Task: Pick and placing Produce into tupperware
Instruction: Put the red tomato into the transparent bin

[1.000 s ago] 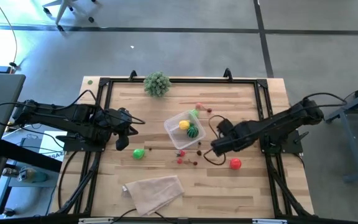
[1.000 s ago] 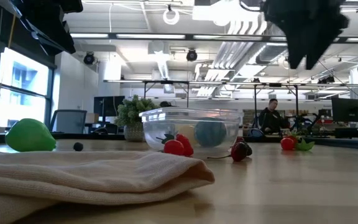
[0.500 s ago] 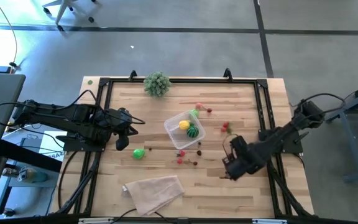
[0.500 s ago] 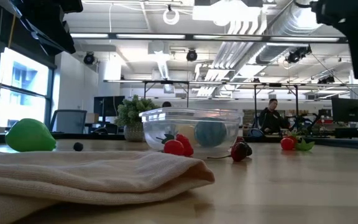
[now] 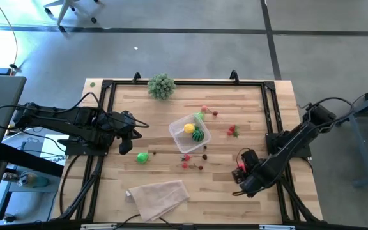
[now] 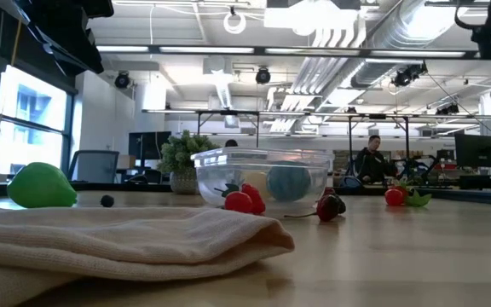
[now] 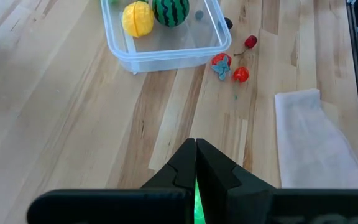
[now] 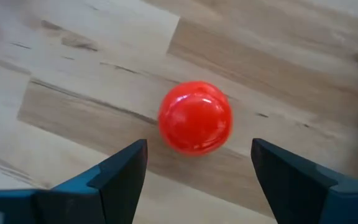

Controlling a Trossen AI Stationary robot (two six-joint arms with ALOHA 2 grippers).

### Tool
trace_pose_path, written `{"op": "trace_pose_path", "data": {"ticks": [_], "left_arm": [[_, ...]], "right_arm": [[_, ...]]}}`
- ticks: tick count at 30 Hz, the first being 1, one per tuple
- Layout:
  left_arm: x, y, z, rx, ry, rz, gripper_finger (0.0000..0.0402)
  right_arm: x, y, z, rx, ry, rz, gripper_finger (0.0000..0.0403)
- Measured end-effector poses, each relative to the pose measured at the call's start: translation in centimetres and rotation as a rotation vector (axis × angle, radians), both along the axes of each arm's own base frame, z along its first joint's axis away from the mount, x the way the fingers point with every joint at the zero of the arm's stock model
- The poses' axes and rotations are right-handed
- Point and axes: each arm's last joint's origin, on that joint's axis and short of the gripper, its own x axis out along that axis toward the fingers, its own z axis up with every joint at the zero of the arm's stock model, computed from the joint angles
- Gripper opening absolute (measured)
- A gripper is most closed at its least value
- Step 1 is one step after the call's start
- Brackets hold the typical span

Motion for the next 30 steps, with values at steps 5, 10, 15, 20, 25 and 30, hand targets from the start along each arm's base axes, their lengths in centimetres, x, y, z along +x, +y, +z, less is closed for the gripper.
{"op": "trace_pose_path", "data": {"ticks": [5,10,15,20,25,30], "left_arm": [[0.0,0.0,0.0,0.0,0.0,0.0,0.0001],[0.0,0.0,0.0,0.0,0.0,0.0,0.0001],[0.0,0.0,0.0,0.0,0.0,0.0,0.0001],[0.0,0.0,0.0,0.0,0.0,0.0,0.0001],[0.0,0.0,0.0,0.0,0.0,0.0,0.0001],[0.0,0.0,0.0,0.0,0.0,0.0,0.0001]], "right_arm": [[-0.4,0.0,-1.1,0.006,-0.026,-0.019,0.028],[-0.5,-0.1,-1.8,0.0,-0.043,-0.02,0.0286],[-0.4,-0.2,-1.8,-0.018,-0.055,-0.012,0.0323],[-0.5,-0.3,-1.8,-0.025,-0.05,-0.014,0.0364],[-0.4,-0.2,-1.9,-0.031,-0.044,-0.012,0.0375],[-0.2,0.0,-2.9,-0.06,-0.016,-0.004,0.0376]]}}
